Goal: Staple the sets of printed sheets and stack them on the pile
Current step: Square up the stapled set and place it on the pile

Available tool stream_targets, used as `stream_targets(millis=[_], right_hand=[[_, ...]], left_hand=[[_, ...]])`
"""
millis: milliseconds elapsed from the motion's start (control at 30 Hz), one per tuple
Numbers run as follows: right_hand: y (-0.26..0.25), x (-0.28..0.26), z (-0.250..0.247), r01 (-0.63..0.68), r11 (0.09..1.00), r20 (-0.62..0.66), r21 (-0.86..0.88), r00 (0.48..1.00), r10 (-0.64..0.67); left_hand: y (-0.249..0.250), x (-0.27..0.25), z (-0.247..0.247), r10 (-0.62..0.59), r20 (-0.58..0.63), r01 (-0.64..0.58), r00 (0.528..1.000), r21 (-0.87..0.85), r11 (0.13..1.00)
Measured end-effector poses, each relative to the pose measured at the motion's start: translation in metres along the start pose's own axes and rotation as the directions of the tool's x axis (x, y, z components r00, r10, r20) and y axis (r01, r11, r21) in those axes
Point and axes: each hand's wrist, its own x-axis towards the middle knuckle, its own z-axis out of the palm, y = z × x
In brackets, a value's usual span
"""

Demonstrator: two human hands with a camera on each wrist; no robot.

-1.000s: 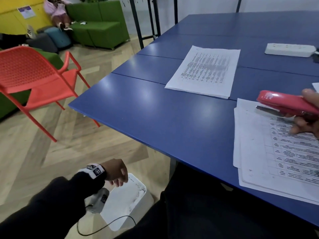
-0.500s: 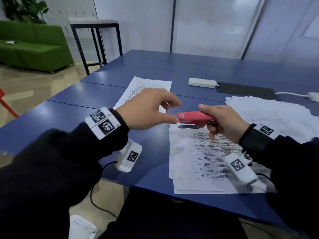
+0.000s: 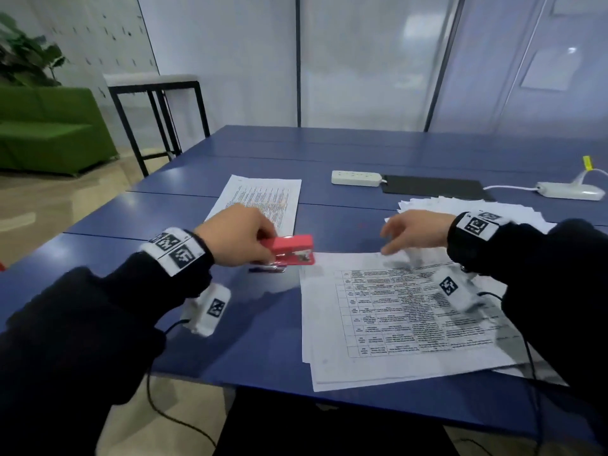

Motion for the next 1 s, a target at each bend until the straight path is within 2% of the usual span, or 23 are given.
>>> stream_targets(millis=[67,100,200,267,367,433,533,633,733,767,867,933,1000], right_hand=[[0.001,0.003,0.0,-0.014,0.99,0.126,-0.139,0.992,0.032],[0.0,0.003,0.001,-0.003,0.984,0.148,-0.18,0.988,0.03],[-0.004,0.006,0.004,0.026,0.962,0.134,-0.271,0.991,0.01],[-0.003,0.006,0.004,0.03,0.962,0.128,-0.27,0.992,0.005],[0.004,-0.001,-0.004,0.045,0.983,0.168,-0.175,0.986,-0.016],[0.01,-0.01,-0.015,0.072,0.994,0.171,-0.085,0.984,-0.057],[0.023,-0.028,-0.036,0.11,0.979,0.116,0.173,0.985,-0.131],[0.038,-0.053,-0.053,0.145,0.837,0.042,0.528,0.98,-0.197],[0.049,-0.069,-0.059,0.251,0.655,-0.148,0.712,0.967,-0.209],[0.049,-0.073,-0.058,0.292,0.59,-0.211,0.753,0.956,-0.203],[0.045,-0.081,-0.048,0.406,0.416,-0.359,0.814,0.914,-0.19],[0.032,-0.087,-0.037,0.477,0.338,-0.449,0.812,0.879,-0.161],[0.019,-0.089,-0.027,0.542,0.273,-0.531,0.795,0.839,-0.12]], left_hand=[[-0.019,-0.011,0.004,-0.063,0.033,0.063,0.997,0.024,0.998],[-0.026,-0.015,0.006,-0.085,0.053,0.083,0.995,0.037,0.996],[-0.041,-0.026,0.012,-0.125,0.143,0.121,0.982,0.036,0.992],[-0.05,-0.03,0.017,-0.128,0.197,0.129,0.972,0.009,0.992],[-0.057,-0.032,0.021,-0.13,0.233,0.13,0.964,0.012,0.991],[-0.056,-0.031,0.017,-0.1,0.22,0.113,0.97,-0.052,0.992],[-0.046,-0.033,0.002,-0.008,0.109,0.043,0.994,-0.321,0.946],[-0.026,-0.038,-0.01,0.03,0.014,-0.013,0.999,-0.665,0.747],[-0.004,-0.037,-0.001,-0.022,0.044,0.049,0.999,-0.835,0.547],[0.004,-0.035,0.005,-0.05,0.064,0.08,0.997,-0.887,0.456],[0.03,-0.026,0.024,-0.092,0.115,0.119,0.989,-0.992,0.047],[0.052,-0.017,0.031,-0.161,0.075,0.07,0.984,-0.997,-0.038],[0.066,-0.004,0.036,-0.283,0.007,-0.011,0.959,-0.998,-0.063]])
